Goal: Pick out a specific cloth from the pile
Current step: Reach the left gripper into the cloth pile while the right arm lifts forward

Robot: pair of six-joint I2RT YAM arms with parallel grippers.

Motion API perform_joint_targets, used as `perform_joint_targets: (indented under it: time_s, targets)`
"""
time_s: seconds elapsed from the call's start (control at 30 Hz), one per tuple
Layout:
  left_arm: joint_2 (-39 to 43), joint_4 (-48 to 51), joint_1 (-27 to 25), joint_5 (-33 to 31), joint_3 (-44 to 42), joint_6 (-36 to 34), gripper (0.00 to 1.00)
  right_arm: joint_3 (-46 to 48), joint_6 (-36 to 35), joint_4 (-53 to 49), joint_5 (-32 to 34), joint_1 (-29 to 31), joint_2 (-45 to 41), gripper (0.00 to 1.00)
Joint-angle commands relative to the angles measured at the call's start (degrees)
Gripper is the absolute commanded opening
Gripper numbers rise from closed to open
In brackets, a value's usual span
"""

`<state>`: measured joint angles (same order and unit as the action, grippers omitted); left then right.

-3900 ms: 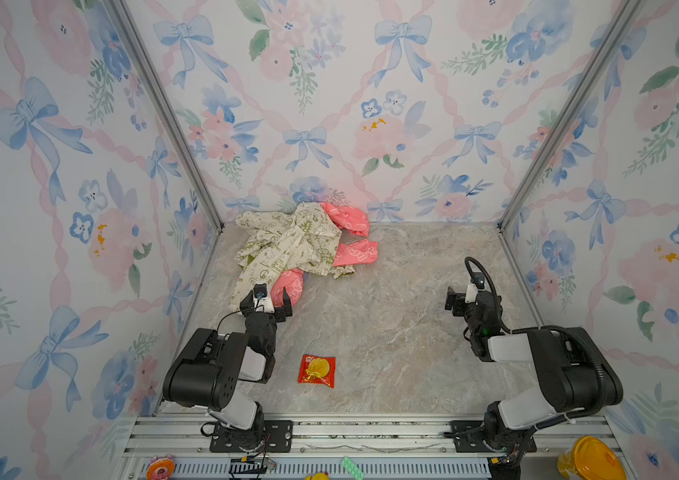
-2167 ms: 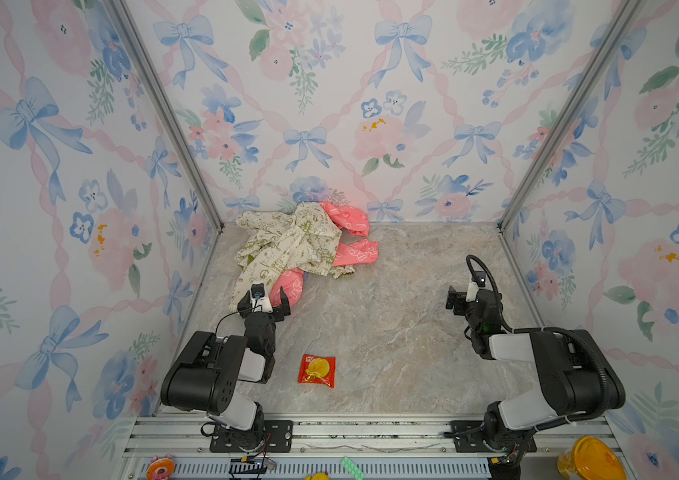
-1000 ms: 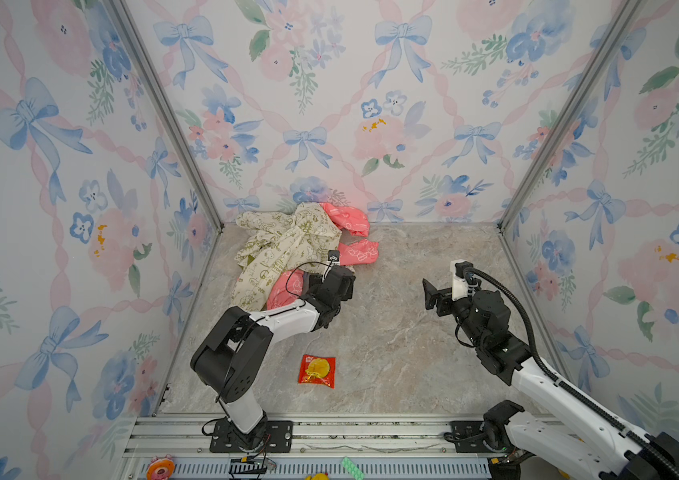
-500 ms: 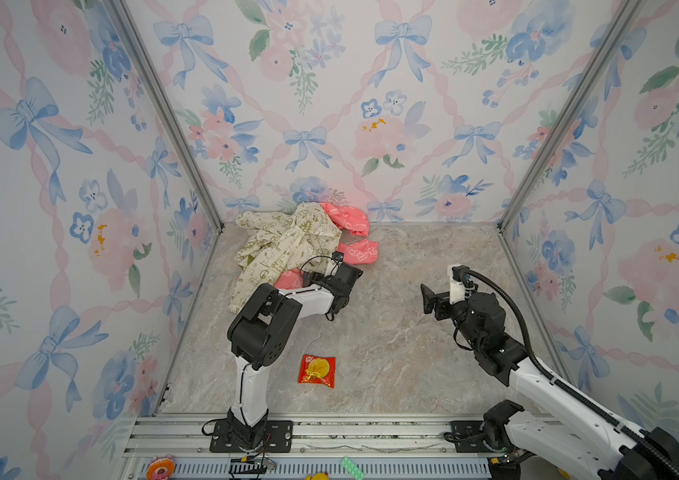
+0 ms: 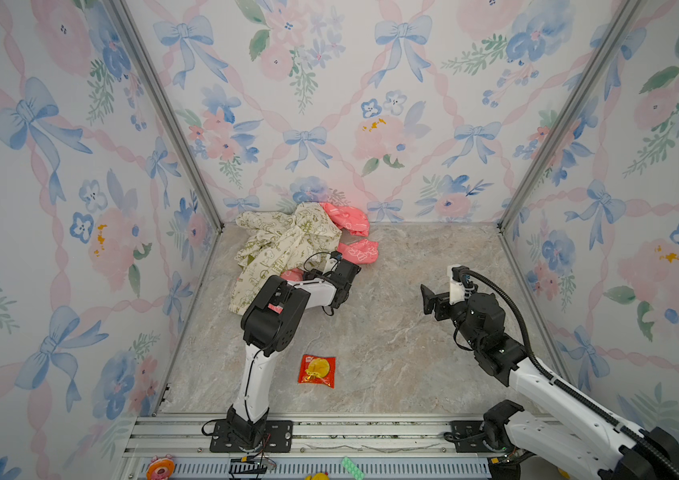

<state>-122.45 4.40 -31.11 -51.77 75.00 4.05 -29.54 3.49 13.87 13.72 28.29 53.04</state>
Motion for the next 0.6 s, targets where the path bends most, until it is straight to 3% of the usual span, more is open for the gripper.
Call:
perform_joint_targets:
  time_s: [0.0, 0.57]
  targets:
    - [-1.77, 1.11, 0.96, -2.22, 2.02, -2.0, 0.55, 0.73, 0.58, 0.15, 0.0, 0.15, -0.11, 0.97]
    - [-6.72, 4.75, 4.61, -1.1, 9.16, -4.14, 0.45, 0.91, 1.32, 0.19, 0.08, -0.7, 0.03, 0.97]
